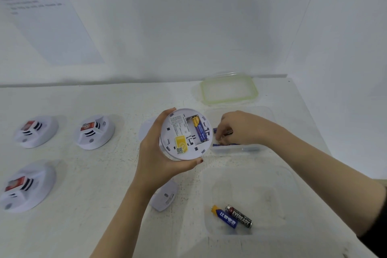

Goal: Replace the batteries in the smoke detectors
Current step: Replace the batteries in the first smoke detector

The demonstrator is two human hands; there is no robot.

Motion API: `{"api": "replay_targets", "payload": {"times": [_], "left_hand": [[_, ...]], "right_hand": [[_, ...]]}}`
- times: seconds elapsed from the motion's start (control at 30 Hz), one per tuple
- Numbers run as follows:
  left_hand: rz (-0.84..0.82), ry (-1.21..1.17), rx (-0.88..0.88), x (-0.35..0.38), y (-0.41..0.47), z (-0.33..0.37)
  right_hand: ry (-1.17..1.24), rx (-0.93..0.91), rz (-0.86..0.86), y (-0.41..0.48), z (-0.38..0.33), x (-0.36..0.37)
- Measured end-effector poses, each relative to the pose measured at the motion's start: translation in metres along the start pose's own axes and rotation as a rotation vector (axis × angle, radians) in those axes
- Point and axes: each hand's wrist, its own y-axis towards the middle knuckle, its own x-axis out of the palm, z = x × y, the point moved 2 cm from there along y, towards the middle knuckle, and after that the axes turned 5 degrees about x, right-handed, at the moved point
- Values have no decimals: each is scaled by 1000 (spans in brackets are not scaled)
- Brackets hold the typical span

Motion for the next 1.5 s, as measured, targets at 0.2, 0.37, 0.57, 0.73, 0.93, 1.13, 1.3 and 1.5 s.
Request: {"api": "replay_targets", "payload": {"times": [0.2, 0.37, 0.57, 0.73, 0.93, 1.13, 1.3, 1.5], "left_hand": [[-15, -27, -20, 2, -2, 1], [-12, -28, -38, 2, -4, -1], [-11, -28, -58, 5, -6, -4], [-32, -62, -47, 7, -9, 0], [-29, -97, -3, 4, -13, 11], [-7, -83, 29, -8, -20, 15], [-19, -116, 34, -23, -29, 24], [-70, -130, 41, -49, -42, 26]], "right_hand": [[-182, -56, 66, 1, -2, 0], [83, -49, 105, -5, 5, -3], [505, -122, 420, -35, 0, -14], [733, -285, 762, -73, -27, -5], [95, -638, 949, -91, -55, 23], [-39, -639, 923, -98, -60, 37], [162, -570, 896, -103, -73, 45], [373, -499, 924, -104, -97, 53]]}}
